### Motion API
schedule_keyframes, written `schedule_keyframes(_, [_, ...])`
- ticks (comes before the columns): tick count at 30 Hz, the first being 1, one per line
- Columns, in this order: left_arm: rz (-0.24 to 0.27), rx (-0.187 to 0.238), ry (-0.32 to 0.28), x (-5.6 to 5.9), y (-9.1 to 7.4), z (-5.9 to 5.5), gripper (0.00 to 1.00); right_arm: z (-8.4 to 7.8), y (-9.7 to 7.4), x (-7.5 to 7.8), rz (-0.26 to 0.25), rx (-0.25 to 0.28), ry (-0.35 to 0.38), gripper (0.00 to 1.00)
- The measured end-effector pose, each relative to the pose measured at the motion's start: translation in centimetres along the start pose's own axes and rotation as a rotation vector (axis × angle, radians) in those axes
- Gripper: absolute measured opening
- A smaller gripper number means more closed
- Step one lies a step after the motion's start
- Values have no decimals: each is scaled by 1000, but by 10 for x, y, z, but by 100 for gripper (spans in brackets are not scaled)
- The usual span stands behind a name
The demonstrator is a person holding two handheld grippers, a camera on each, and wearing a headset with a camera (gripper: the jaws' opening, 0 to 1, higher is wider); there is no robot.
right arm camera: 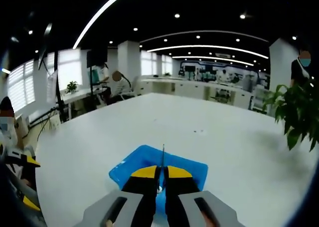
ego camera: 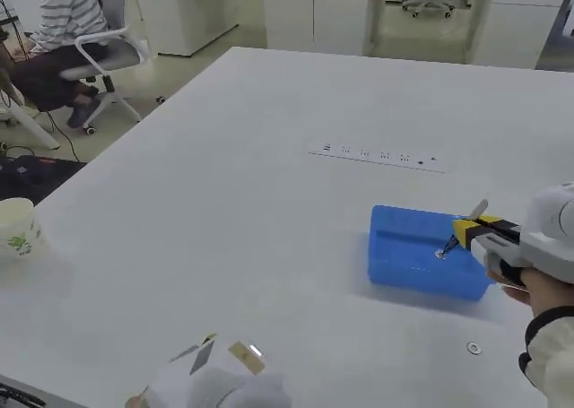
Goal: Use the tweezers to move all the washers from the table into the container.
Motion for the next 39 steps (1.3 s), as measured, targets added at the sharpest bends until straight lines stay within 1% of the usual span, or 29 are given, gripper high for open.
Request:
schedule_keyframes(5, [13,11,-6,-2,-1,1,78,-10,3,-2,8,-38,-21,1])
schedule_keyframes(7, [12,9,-6,-2,-1,1,77,-15,4,-2,7,-50,-27,1])
schedule_keyframes(12, [15,6,-11,-2,0,1,77,-24,4,-1,5,-71,-39,1])
schedule_keyframes(14, [11,4,-2,-2,0,1,77,-27,3,0,3,-76,-19,1])
schedule_keyframes(16, [9,1,-1,-1,0,0,77,-30,3,0,-1,-83,-32,1])
schedule_keyframes(22, [12,1,-3,-2,0,0,77,-33,3,-2,6,-84,-38,1])
schedule_keyframes(25, [11,-1,-3,-2,0,0,77,-32,6,-3,7,-69,-59,1])
schedule_keyframes(29, [12,-4,-2,-2,0,-1,77,-32,11,-1,7,-67,-63,1])
schedule_keyframes(31, [12,-4,-2,-2,0,-1,77,-34,13,0,5,-77,-57,1])
schedule_keyframes(34, [14,-4,-2,-2,0,-1,77,-34,12,0,4,-71,-41,1])
schedule_keyframes(39, [11,-6,0,-2,1,-1,77,-33,15,0,7,-62,-41,1])
Point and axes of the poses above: the centre of the closed fingertips' face, and the gripper's own axes: y roughly forward along the fingers, x roughly to its right, z roughly out of its top, the point moved 6 cm from there along -y, roughly backward along the fingers, and after that the axes turned 7 degrees about x, right-handed, at the moved point
